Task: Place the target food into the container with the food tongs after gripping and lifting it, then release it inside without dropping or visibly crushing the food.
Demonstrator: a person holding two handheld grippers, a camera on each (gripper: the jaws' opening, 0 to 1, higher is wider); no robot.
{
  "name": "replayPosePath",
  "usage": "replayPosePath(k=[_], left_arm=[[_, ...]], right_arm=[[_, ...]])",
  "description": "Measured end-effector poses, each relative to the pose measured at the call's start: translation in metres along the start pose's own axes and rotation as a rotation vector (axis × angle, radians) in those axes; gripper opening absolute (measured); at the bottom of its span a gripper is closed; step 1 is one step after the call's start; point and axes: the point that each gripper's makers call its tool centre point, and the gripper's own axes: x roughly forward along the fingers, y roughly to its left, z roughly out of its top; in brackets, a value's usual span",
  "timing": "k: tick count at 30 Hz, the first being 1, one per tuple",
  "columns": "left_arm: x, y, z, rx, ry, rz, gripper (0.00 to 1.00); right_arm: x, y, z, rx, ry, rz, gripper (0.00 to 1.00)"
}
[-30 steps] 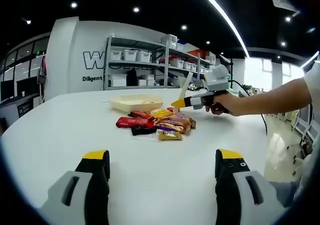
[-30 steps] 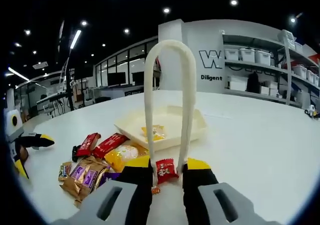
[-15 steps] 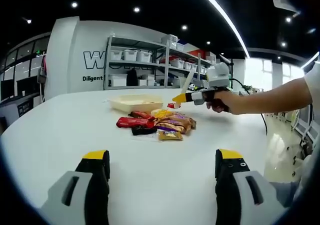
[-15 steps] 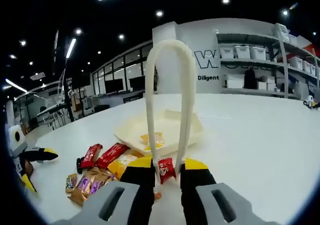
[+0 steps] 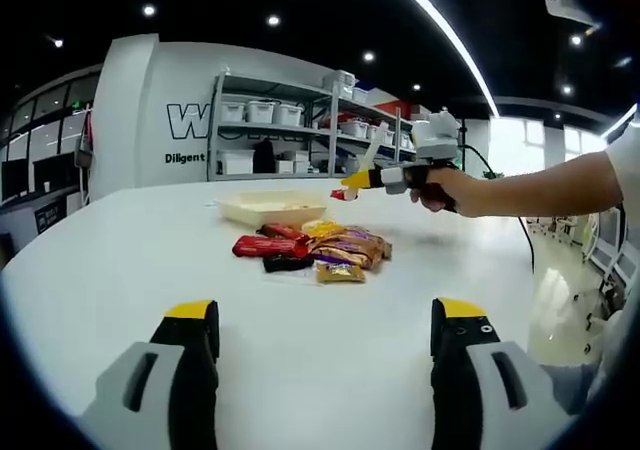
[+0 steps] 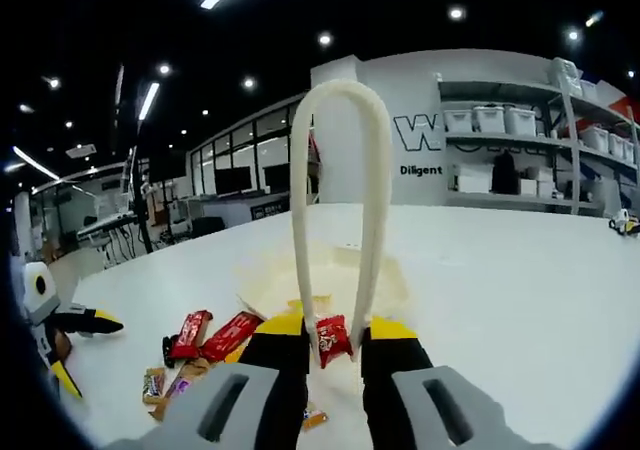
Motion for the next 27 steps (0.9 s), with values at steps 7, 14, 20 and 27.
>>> replayPosePath(k=[7,14,20,27], left_arm=[[0.000,-0.001,0.006,0.005,-0.036,-0.002,0.88],[-0.002,0.000,0.009,-0.031,-0.049,-0.012,0.89],[-0.001,0.000,0.008,-0.023,-0.045,-0.012,0.89],[-0.001,-0.001,0.006,-0.021,-0.036,-0.013,0.88]], right_arm=[[0.009,0.012,0.008,-0.036,0.002,0.022,0.13],[0.026,0.012,0.009,-0.025,0.015,0.026,0.13],[0.037,0.016,0.000,-0.017,0.042,0.030,0.13],[0.048,0.019,-0.008,-0.069,0.077,0.032,0.14]])
